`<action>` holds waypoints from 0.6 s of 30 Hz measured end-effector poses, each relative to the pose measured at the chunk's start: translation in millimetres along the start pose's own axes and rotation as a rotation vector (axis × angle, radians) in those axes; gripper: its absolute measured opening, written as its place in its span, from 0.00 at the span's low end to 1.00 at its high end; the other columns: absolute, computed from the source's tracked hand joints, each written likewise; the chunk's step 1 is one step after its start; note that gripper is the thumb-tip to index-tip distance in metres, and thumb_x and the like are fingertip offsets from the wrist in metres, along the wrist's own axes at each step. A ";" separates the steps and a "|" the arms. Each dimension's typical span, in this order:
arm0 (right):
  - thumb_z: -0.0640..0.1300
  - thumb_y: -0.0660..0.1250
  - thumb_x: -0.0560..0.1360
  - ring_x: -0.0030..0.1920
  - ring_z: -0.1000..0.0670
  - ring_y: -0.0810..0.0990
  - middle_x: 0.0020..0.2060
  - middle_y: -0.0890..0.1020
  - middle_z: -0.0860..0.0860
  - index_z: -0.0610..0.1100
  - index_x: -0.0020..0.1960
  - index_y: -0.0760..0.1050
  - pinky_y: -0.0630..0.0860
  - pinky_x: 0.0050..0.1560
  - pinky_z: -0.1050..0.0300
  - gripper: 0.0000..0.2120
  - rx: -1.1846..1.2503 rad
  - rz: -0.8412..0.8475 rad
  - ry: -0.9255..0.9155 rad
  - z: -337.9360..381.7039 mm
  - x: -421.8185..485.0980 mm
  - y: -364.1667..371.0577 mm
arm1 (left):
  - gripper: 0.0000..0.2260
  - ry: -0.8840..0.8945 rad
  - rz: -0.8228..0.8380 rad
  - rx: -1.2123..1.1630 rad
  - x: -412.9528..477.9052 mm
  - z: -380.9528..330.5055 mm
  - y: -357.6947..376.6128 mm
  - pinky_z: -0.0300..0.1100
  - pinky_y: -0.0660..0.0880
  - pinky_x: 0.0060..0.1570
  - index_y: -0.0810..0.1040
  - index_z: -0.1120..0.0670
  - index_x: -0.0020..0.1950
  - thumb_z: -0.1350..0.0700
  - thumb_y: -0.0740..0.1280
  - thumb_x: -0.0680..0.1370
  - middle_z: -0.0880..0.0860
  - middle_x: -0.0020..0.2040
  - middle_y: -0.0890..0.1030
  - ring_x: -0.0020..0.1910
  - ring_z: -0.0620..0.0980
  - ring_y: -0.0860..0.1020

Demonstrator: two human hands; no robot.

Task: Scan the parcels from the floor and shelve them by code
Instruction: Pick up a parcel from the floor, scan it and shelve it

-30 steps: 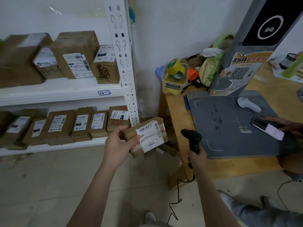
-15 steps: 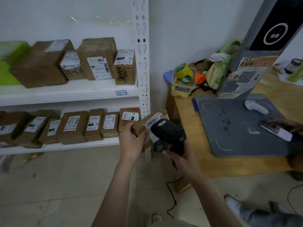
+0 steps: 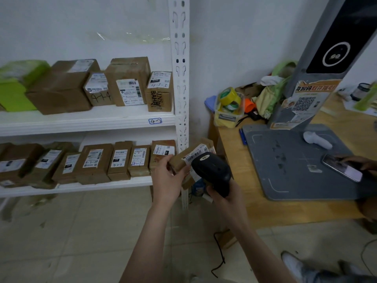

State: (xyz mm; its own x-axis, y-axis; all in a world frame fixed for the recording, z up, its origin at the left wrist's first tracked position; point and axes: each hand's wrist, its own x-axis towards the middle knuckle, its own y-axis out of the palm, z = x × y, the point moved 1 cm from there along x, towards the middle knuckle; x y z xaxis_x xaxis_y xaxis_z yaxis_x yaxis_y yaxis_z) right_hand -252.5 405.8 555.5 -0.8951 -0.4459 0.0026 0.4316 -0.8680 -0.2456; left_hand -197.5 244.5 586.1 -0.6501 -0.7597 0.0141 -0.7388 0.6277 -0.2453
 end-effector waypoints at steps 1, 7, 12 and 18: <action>0.39 0.70 0.76 0.46 0.57 0.83 0.44 0.84 0.55 0.51 0.54 0.78 0.81 0.47 0.56 0.10 -0.008 -0.002 0.003 -1.4 -0.3 0.0 | 0.18 0.003 -0.003 0.005 -0.6 1.5 0.2 0.22 0.72 0.39 0.77 0.52 0.62 0.57 0.76 0.74 0.42 0.48 0.79 0.45 0.32 0.77; 0.41 0.70 0.76 0.46 0.58 0.82 0.43 0.84 0.55 0.51 0.53 0.78 0.80 0.46 0.56 0.08 -0.044 0.003 0.009 -9.4 -1.8 -2.3 | 0.23 -0.002 -0.009 0.023 -7.2 5.7 2.3 0.26 0.71 0.43 0.76 0.53 0.68 0.56 0.76 0.74 0.38 0.48 0.76 0.48 0.36 0.75; 0.39 0.71 0.75 0.41 0.57 0.81 0.40 0.83 0.53 0.49 0.51 0.78 0.74 0.38 0.64 0.08 -0.055 0.023 -0.001 -12.9 -2.6 -2.6 | 0.25 -0.003 -0.027 0.050 -8.2 6.8 4.1 0.24 0.71 0.40 0.75 0.54 0.70 0.56 0.76 0.74 0.43 0.52 0.77 0.53 0.42 0.76; 0.37 0.70 0.75 0.41 0.58 0.81 0.39 0.82 0.53 0.48 0.52 0.77 0.73 0.37 0.68 0.09 -0.022 0.025 -0.002 -13.5 -3.6 -5.1 | 0.24 -0.014 -0.017 0.054 -9.1 5.4 8.1 0.24 0.72 0.38 0.75 0.55 0.69 0.58 0.76 0.75 0.41 0.50 0.78 0.50 0.41 0.77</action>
State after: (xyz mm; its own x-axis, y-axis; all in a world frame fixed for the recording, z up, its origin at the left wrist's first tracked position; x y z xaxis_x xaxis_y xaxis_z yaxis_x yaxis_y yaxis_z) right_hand -253.0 414.7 543.6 -0.8838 -0.4679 -0.0021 0.4515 -0.8516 -0.2665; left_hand -196.6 255.6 578.7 -0.6344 -0.7730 0.0056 -0.7392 0.6045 -0.2968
